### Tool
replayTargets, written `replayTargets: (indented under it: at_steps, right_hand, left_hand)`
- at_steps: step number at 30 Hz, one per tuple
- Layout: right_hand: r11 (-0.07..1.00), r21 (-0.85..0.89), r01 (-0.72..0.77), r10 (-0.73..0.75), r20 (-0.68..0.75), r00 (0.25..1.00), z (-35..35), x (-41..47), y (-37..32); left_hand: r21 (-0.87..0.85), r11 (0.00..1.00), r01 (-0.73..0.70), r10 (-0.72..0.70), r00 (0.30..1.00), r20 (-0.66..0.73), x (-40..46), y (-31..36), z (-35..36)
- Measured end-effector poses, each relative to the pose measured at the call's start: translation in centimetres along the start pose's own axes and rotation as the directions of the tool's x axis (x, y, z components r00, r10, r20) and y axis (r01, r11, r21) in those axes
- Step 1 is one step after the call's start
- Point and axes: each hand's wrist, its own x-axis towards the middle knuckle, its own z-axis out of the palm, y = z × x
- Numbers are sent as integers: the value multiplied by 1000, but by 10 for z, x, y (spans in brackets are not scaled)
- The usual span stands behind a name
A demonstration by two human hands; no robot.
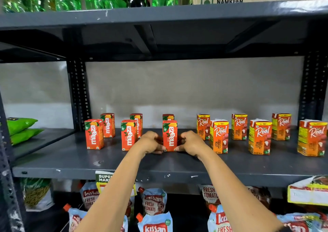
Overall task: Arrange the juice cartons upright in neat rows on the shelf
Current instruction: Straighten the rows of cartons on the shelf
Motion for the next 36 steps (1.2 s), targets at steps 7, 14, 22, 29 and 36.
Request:
replayTargets:
  at_steps: [7,14,22,29,36]
  right_hand:
    - [1000,17,-3,3,-17,1000,4,1,-1]
    - [996,69,54,-46,-113,993,-13,-11,2]
    - [986,29,166,-137,-436,890,-100,-44,18]
    - [954,-155,-258,231,-170,958,-103,-50,81]
    - [993,45,-112,113,-23,993,-100,-42,108]
  left_hand:
    - [17,1000,0,1,1000,-20,0,-1,-2]
    - [174,983,-62,105,962,-254,-15,8,-4]
    - [-62,937,-344,334,933,-134,-36,69,47]
    - [-49,980,-194,198,975,104,-13,59,110]
    - [163,949,-270,260,962,79,4,57,134]
